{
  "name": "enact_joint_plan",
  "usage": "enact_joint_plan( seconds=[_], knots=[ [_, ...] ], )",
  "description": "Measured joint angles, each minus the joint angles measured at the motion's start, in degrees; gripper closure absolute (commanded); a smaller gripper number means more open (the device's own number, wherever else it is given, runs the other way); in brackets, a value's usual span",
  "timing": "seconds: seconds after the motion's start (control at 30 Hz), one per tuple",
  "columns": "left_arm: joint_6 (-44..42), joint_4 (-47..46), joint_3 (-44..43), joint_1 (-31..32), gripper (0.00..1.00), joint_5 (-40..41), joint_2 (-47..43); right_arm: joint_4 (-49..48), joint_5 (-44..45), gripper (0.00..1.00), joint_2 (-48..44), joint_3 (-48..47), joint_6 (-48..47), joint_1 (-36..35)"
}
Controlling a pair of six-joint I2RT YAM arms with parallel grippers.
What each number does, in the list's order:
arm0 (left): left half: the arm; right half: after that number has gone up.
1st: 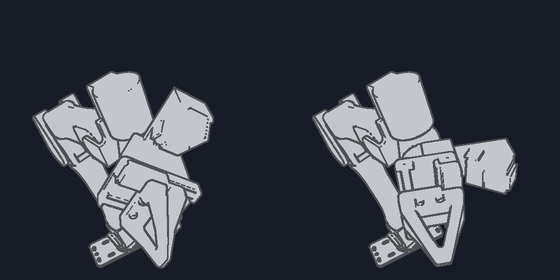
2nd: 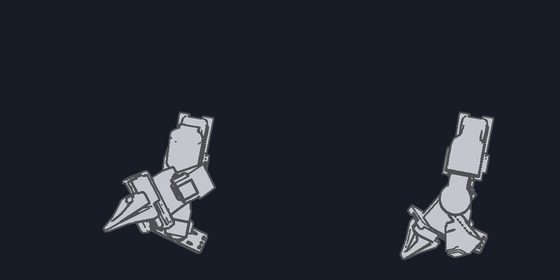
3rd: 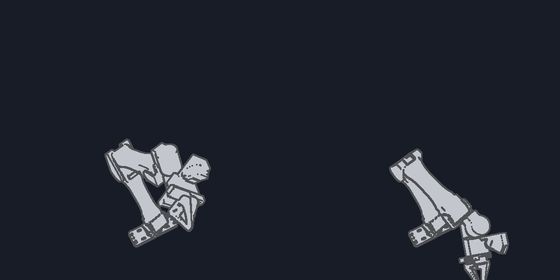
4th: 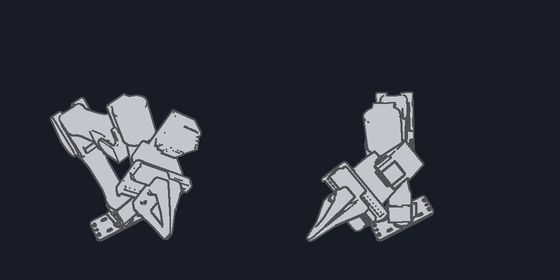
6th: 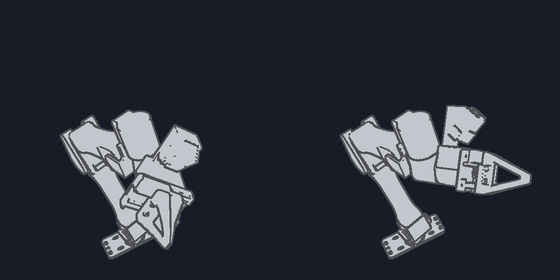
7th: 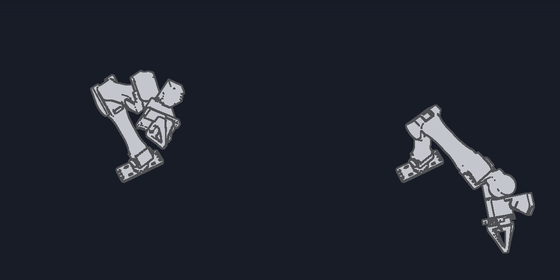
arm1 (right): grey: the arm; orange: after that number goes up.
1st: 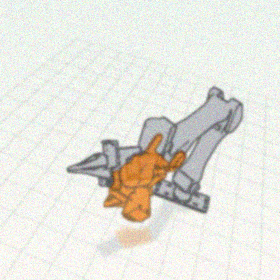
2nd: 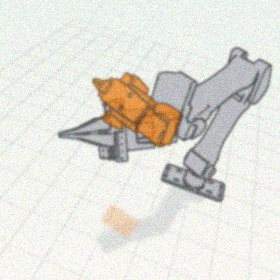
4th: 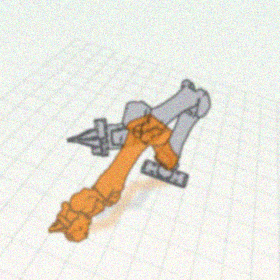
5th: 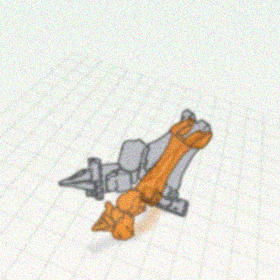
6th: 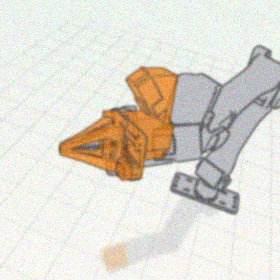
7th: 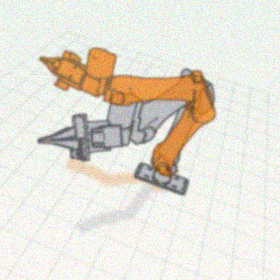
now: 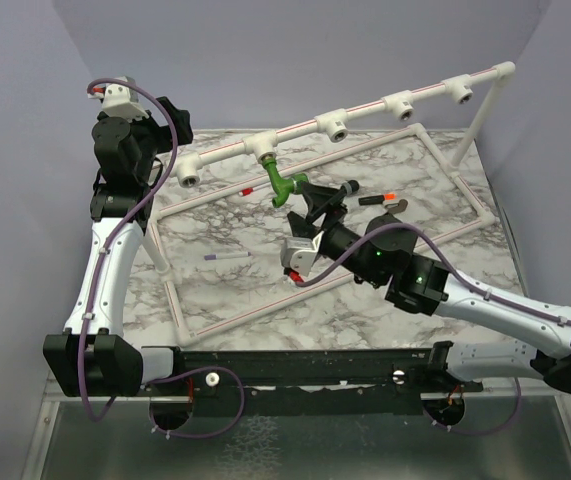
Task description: Install the water faucets
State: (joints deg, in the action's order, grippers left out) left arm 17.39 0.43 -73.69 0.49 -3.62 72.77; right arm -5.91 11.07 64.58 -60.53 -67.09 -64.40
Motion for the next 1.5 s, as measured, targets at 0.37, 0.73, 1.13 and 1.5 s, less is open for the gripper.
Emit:
enact_joint_plan(
  seconds=[0.37, 0.73, 1.13, 1.5],
  knots=[
    [0.00, 0.00, 0.00, 0.00, 0.02, 0.00, 0.00, -9.38, 2.34, 0.31, 6.27, 0.74, -8.07, -0.39],
    [0.00, 0.00, 0.00, 0.00, 0.02, -0.02, 0.00, -16.41, 7.50, 0.39, 10.78, 1.14, -11.32, -0.81],
    [0.09, 0.02, 0.00, 0.00, 0.02, -0.04, 0.00, -21.33, 11.63, 0.70, 12.76, 1.07, -9.75, -1.36],
    [0.17, -0.02, 0.00, -0.04, 0.02, -0.04, 0.00, -26.03, 16.20, 0.99, 14.91, 0.68, -3.41, -3.06]
  ],
)
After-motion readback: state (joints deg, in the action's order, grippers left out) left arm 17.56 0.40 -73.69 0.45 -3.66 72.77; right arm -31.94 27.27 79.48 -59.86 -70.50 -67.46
